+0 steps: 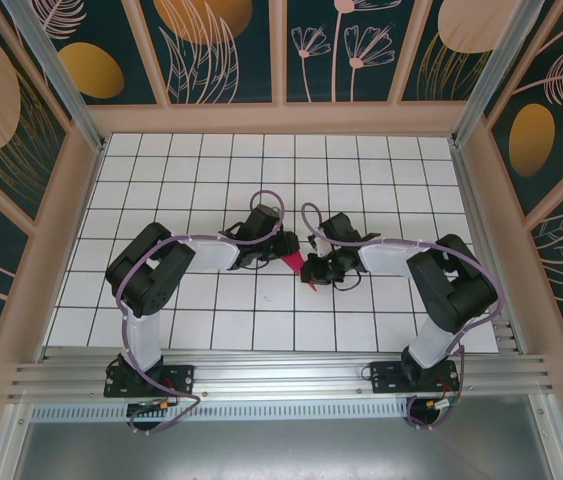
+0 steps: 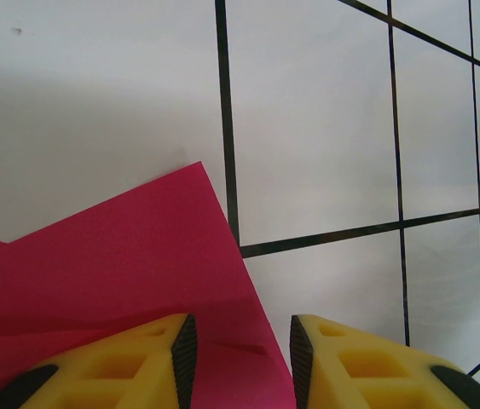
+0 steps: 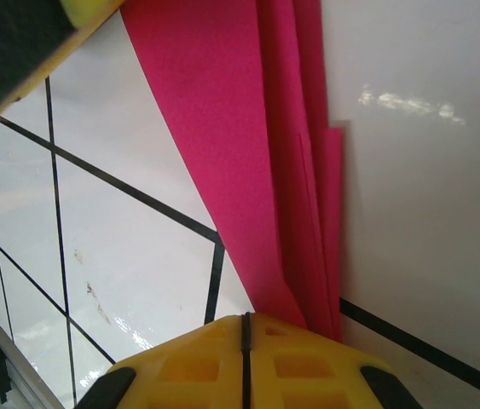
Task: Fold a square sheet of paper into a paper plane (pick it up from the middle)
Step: Fold the wing for the fifth time at the center of the table.
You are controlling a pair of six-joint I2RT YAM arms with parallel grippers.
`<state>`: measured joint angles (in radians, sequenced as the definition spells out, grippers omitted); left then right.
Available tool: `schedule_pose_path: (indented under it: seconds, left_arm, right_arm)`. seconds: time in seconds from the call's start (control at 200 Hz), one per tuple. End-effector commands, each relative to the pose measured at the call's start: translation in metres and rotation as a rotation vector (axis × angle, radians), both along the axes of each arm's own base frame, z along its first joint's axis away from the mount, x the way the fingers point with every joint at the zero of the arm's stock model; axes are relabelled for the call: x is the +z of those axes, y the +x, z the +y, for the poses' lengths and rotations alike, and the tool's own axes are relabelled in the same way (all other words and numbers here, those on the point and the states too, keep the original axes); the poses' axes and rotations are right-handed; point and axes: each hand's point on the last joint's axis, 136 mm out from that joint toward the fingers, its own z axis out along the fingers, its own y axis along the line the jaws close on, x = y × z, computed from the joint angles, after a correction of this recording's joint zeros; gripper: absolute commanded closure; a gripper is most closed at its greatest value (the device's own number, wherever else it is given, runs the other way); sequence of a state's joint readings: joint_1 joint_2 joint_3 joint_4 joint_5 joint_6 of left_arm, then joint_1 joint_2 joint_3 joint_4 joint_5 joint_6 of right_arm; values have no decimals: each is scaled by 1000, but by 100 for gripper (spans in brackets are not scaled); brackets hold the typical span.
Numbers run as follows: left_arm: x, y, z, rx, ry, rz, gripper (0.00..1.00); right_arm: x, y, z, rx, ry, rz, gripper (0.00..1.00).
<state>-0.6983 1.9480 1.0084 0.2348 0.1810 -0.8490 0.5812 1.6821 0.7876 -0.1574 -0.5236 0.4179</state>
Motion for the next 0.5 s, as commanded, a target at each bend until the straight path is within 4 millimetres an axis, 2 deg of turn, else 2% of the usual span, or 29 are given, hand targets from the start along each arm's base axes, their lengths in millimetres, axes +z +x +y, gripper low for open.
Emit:
schedule_pose_path:
  seconds: [0.0,0.18,0.39,0.495]
  left_arm:
    - [-41,-8,24,31,116,79,63]
    - [-44,-8,26,36,126,83,63]
    - [-47,-9,27,37,133,87,63]
    - [-47,-9,27,36,135,88,63]
  right_arm:
    - [-21,-15,-17,3,-61,46,92]
    - [-29,-31,-34,-22,-86,83,92]
    - [-30,-49,-43,-35,-77,106,92]
    - [-29,-49,-52,-74,-76,113,92]
